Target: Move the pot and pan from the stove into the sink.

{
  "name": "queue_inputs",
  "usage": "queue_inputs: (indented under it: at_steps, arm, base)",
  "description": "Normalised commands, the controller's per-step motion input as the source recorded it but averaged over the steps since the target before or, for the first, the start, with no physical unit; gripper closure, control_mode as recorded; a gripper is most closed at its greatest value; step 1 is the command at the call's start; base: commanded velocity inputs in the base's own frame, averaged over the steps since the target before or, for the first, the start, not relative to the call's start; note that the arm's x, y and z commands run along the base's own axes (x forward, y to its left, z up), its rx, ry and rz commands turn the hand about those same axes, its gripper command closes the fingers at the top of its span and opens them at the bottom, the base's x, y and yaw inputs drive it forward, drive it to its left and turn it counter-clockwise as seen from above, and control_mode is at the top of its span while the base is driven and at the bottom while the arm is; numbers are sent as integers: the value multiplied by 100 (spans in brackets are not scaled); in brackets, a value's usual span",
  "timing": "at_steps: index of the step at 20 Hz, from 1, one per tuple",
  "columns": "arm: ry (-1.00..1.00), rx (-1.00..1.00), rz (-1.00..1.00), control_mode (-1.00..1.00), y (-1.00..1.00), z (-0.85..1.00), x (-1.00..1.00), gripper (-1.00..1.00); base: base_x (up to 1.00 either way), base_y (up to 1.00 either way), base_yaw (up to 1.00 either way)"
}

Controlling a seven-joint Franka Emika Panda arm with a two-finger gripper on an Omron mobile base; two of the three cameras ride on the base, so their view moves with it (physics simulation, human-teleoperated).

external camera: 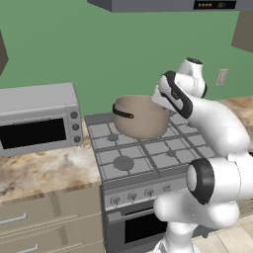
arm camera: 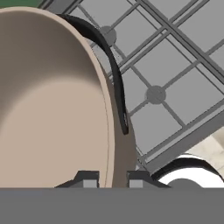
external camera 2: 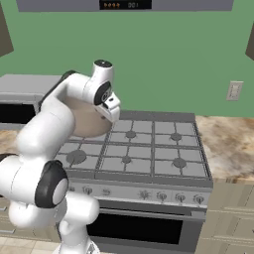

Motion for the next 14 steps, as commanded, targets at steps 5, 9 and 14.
queue_inputs:
  at_steps: [5,9,14]
  arm:
    - [-4,0,15,-100,0,9,-69,100]
    - [-8,0,16,-100,0,5,-70,100]
    - [-9,0,19,-100,-2,2,-75,100]
  base:
    - [0,0,0]
    - [0,0,0]
    - [0,0,0]
